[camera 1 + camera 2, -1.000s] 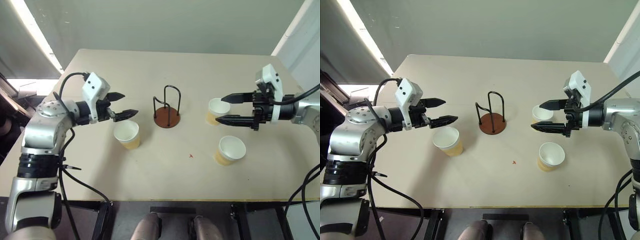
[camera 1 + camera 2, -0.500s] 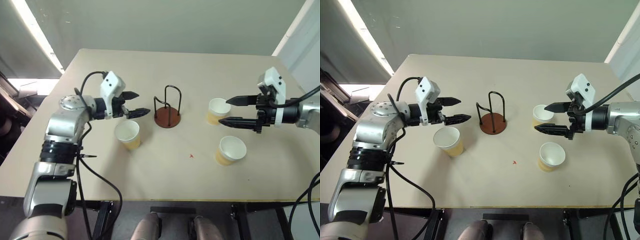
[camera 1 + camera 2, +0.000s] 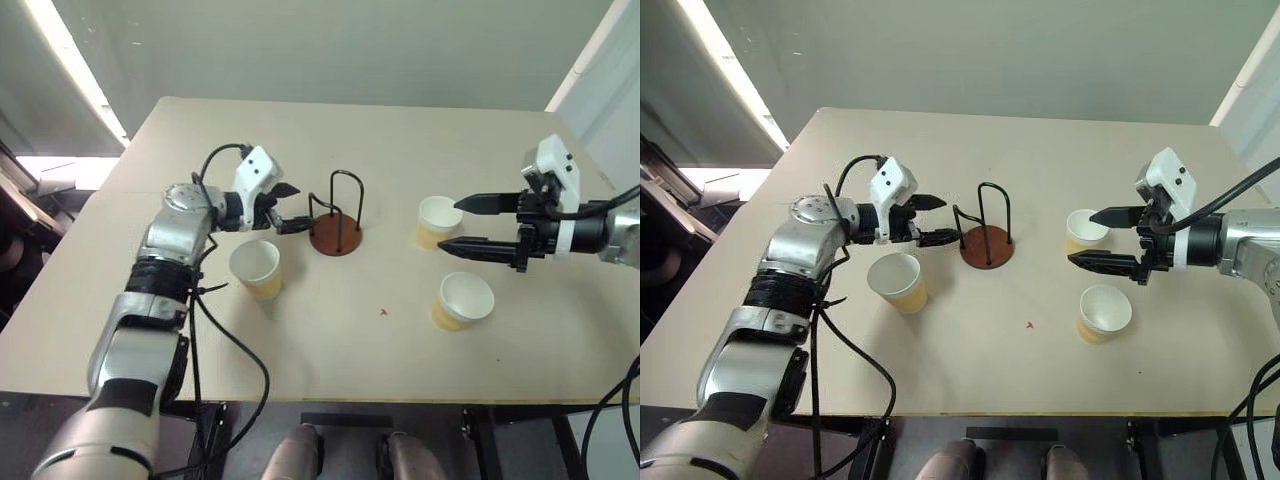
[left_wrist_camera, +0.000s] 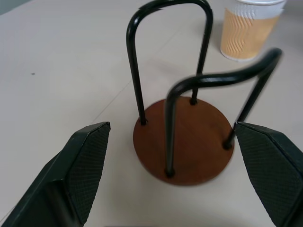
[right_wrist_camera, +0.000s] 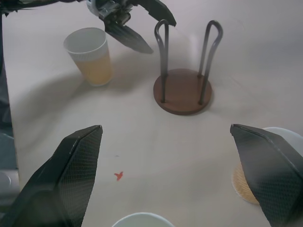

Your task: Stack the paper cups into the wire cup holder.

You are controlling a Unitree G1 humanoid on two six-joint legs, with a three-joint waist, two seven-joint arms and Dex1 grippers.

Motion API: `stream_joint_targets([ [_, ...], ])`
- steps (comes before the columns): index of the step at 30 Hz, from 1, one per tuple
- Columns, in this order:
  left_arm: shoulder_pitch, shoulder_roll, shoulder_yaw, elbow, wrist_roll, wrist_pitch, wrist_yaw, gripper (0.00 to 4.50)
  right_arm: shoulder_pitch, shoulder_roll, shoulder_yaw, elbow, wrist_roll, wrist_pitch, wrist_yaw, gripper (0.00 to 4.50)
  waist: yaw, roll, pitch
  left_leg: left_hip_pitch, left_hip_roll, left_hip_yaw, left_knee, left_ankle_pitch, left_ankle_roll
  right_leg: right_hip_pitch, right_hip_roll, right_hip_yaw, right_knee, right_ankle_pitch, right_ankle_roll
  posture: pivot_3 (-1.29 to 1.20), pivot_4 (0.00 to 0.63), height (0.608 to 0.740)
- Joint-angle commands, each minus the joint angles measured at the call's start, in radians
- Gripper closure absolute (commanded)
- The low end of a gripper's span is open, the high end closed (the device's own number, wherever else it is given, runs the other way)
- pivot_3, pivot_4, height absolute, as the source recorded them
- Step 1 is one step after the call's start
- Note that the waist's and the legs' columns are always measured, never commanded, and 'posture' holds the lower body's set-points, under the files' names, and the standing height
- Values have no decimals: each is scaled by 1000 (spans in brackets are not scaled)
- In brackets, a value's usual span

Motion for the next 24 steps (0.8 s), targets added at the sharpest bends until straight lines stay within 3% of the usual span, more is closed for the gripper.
stream_joint_targets([
  [1, -46, -22, 16, 38, 16, -48, 16, 0, -4, -26, -49, -35, 18, 0, -13, 16, 0, 0, 0, 0, 0, 0, 0, 0, 0, 0, 0, 0, 0, 0, 0, 0, 150, 740],
  [5, -59, -42, 18, 74, 24, -70, 17, 0, -4, -27, -49, -38, 22, 1, -19, 16, 0, 0, 0, 0, 0, 0, 0, 0, 0, 0, 0, 0, 0, 0, 0, 0, 150, 740],
  [8, -67, -52, 25, 92, 21, -72, 5, 582, 2, -32, -49, -32, 19, -7, -21, 0, 0, 0, 0, 0, 0, 0, 0, 0, 0, 0, 0, 0, 0, 0, 0, 0, 150, 740],
  [19, -84, -44, 42, 119, 19, -81, -22, 4481, 11, -38, -51, -19, 11, -25, -31, 0, 1, 0, 0, 0, 0, 0, 0, 0, 0, 0, 0, 0, 0, 0, 0, 0, 150, 740],
  [24, -84, -65, 47, 94, 3, -63, -50, 4481, 16, -43, -56, -19, 11, -28, -32, 0, 1, 0, 0, 0, 0, 0, 0, 0, 0, 0, 0, 0, 0, 0, 1, 0, 150, 740],
])
